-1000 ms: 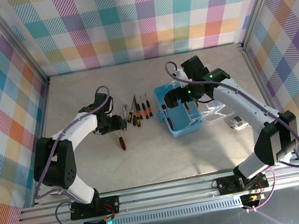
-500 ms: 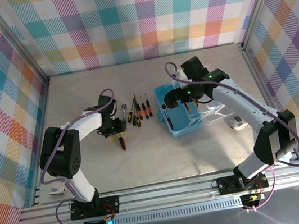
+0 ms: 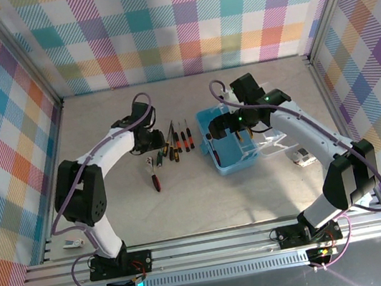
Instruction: Pack the tool kit
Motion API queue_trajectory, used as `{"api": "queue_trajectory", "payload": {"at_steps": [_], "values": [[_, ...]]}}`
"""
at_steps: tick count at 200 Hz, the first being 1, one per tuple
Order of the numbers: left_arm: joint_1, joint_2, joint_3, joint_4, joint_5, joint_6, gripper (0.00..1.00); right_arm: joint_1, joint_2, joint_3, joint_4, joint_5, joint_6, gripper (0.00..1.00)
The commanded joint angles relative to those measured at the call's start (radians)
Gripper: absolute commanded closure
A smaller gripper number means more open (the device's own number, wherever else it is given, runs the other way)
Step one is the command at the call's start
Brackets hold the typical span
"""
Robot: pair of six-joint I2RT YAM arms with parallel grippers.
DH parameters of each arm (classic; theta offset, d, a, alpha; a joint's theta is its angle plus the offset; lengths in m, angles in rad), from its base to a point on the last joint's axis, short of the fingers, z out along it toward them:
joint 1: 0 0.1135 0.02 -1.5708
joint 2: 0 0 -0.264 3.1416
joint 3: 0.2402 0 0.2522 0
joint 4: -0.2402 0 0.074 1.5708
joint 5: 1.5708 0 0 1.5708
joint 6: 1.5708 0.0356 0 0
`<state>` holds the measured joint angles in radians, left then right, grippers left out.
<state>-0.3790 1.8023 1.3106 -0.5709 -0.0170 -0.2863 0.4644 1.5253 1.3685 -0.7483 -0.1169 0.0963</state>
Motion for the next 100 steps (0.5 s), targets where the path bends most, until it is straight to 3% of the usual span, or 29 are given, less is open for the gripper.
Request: {"api": "queue_trajectory", "payload": {"at_steps": [1, 100], "values": [[-0.015, 0.067, 0.030, -0.021, 0.006, 0.021, 0.62, 0.002, 0.009, -0.014, 0.010, -0.012, 0.008, 0.01], [-0.042, 0.152, 0.091, 0.000, 0.023, 0.032, 0.70, 0.002, 0.035, -0.015, 0.018, -0.009, 0.011, 0.01]]}}
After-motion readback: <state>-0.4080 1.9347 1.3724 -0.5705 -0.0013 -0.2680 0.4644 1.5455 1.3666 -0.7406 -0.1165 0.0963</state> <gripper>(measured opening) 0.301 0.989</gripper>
